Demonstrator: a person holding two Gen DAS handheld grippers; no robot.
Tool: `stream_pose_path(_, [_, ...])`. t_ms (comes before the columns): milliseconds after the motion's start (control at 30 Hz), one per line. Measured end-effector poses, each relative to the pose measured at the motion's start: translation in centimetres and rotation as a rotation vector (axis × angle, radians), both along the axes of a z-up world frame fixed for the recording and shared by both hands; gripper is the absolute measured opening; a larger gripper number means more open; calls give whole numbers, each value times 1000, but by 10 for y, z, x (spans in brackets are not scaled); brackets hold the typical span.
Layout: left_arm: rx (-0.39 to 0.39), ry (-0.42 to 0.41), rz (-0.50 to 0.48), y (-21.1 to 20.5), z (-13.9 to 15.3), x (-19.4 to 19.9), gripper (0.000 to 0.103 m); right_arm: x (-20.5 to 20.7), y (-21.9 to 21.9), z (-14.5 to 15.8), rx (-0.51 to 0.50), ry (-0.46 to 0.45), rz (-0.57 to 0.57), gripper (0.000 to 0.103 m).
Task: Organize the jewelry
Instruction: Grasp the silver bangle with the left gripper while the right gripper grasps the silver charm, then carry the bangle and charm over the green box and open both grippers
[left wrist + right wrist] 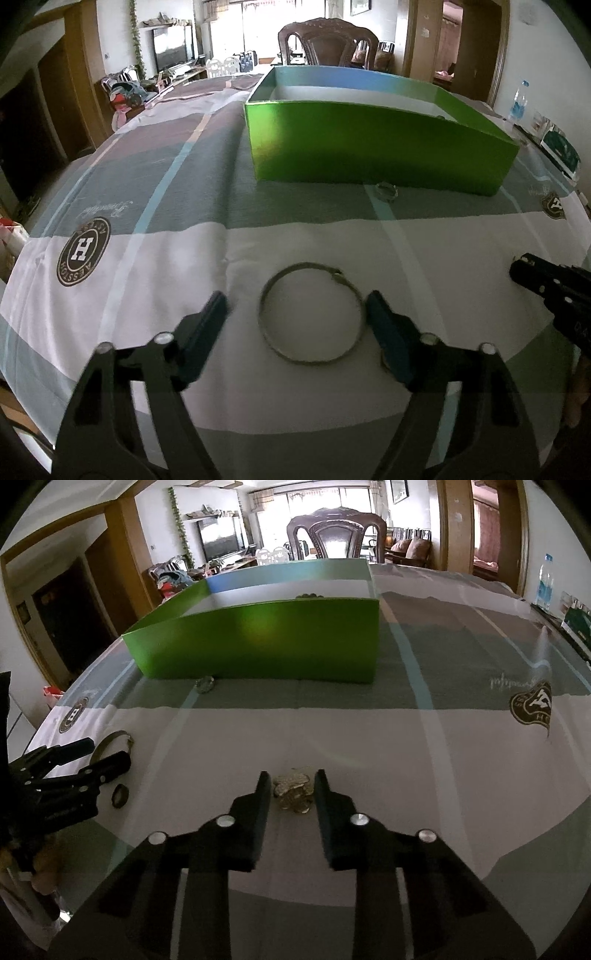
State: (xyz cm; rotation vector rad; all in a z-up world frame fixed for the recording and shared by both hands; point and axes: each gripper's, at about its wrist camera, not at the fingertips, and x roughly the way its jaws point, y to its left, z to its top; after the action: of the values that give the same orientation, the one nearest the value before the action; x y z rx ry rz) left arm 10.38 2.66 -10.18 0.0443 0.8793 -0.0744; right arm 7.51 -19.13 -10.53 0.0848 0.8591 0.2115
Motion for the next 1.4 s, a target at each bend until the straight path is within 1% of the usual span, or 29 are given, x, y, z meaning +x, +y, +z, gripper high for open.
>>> stream_pose_path(33, [1,-3,0,0,0,0,71,0,0,0,1,0,0,26])
stream_pose_path(133, [-2,-1,-1,0,0,0,72,0,-1,0,10,2,3,27])
stream_pose_path(167, [-4,0,-3,0,0,0,73,0,-1,0,15,2,9,29])
stream_pose_path(233, [-5,4,-9,1,0,-1,75,0,0,1,8,0,16,35])
stream_pose_path(333, [-5,15,-6,3,1,-4,80,0,2,1,-4,0,15,37])
stream_pose_path(500, [5,12,0,2,1,-6,80,0,5,1,-27,0,11,37])
stream_pose_path(533, [4,11,-1,2,1,-6,79,0,6,1,-30,-1,14,37])
stream_pose_path(567, [4,7,-3,1,1,-6,75,0,6,1,-32,-1,16,36])
stream_pose_path(600, [5,2,-5,1,1,-6,72,0,6,1,-32,-1,14,31])
stream_pose_path(633, [5,-6,-10,0,1,-8,66,0,5,1,-28,-1,13,24])
stream_pose_path(667, [6,-13,-14,0,1,-8,59,1,4,0,-19,-1,14,23])
stream_pose_path(867, [3,-18,-11,0,1,-8,59,0,4,0,-13,-1,23,22])
stream_pose_path(967, [-1,-17,-4,1,2,-8,59,-2,2,2,-1,-17,23,22])
stream_pose_path(1033, [3,-14,8,2,3,-8,59,-4,2,4,-11,-35,18,22])
stream_pose_path(1100, [-15,-11,9,3,6,-7,59,-4,5,5,-23,-37,22,22])
stream_pose_path(1167, [-68,-6,-5,6,14,-7,59,-2,4,7,-3,-18,29,22])
stream_pose_path(1233, [-81,-28,-10,7,28,-8,59,-2,5,15,11,-19,34,22])
stream_pose_path(1300, [-74,-77,-16,8,48,-9,59,-2,7,31,-10,-57,39,22])
stream_pose_path(1367, [-82,-102,-27,9,64,-6,59,0,8,50,-27,-96,45,22])
stream_pose_path(1400, [-90,-108,-32,10,76,0,59,4,8,65,-37,-122,44,22])
